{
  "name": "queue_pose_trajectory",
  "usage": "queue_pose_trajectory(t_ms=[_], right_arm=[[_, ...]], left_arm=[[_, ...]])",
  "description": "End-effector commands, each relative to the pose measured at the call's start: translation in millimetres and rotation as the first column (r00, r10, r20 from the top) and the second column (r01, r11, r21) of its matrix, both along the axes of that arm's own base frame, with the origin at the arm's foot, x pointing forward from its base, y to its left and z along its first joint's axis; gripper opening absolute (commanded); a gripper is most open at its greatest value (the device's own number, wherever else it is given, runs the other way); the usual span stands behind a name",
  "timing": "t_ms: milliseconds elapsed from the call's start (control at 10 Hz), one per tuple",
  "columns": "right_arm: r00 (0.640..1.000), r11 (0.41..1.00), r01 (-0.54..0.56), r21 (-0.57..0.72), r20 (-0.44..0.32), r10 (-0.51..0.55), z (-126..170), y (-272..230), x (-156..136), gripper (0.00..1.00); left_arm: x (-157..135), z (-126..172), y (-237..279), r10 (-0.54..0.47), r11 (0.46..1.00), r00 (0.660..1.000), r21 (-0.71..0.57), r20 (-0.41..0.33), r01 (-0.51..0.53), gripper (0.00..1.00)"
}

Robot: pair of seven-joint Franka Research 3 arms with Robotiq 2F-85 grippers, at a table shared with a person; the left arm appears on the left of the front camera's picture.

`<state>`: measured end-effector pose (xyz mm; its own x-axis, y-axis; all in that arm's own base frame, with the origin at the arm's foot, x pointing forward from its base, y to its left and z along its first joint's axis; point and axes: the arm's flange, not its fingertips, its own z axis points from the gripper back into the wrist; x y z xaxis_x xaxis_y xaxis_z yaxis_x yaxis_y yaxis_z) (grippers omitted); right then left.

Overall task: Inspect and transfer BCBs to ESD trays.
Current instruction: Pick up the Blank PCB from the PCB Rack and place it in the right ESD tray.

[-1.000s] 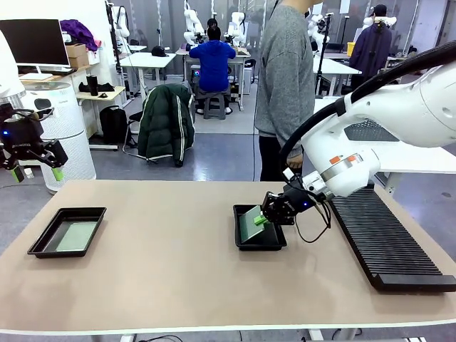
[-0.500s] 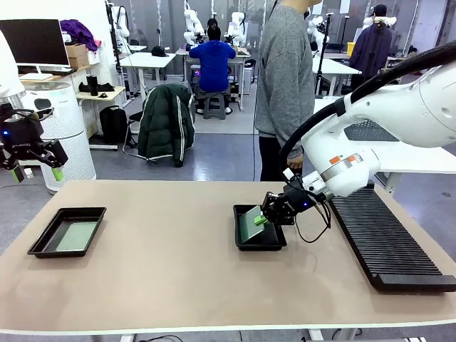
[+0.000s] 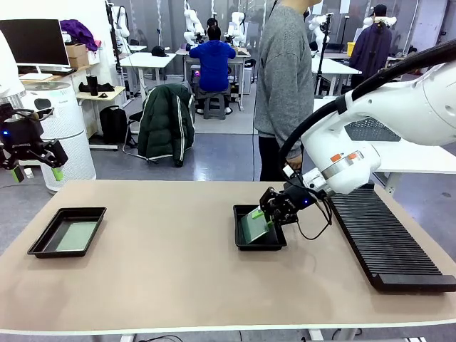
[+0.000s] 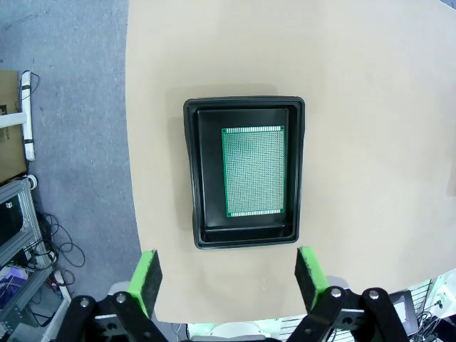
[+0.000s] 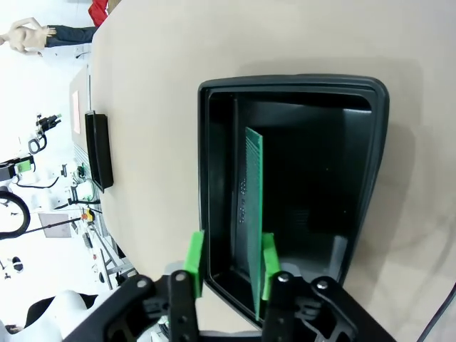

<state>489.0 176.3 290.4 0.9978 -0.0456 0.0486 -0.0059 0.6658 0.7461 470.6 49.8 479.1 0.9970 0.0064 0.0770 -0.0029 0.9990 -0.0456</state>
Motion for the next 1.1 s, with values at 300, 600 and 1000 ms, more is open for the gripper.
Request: queue_pose_trajectory(t_ms=[300,600,1000], right_arm=[[1.0,0.994,-0.005,-0.109,-0.021,0.002,25,11,2,0.97],[0.999,0.981,-0.032,-0.193,-0.03,0.027,36,25,3,1.0],[0.998,0.938,-0.06,-0.341,-0.042,0.049,55,48,0,1.0]], left_arm=[[0,-2,0,0.0,1.0,1.0,0.001,0.007,0.0,1.0],[0,-2,0,0.0,1.0,1.0,0.001,0.007,0.0,1.0],[0,-2,0,0.0,1.0,1.0,0.001,0.007,0.0,1.0]])
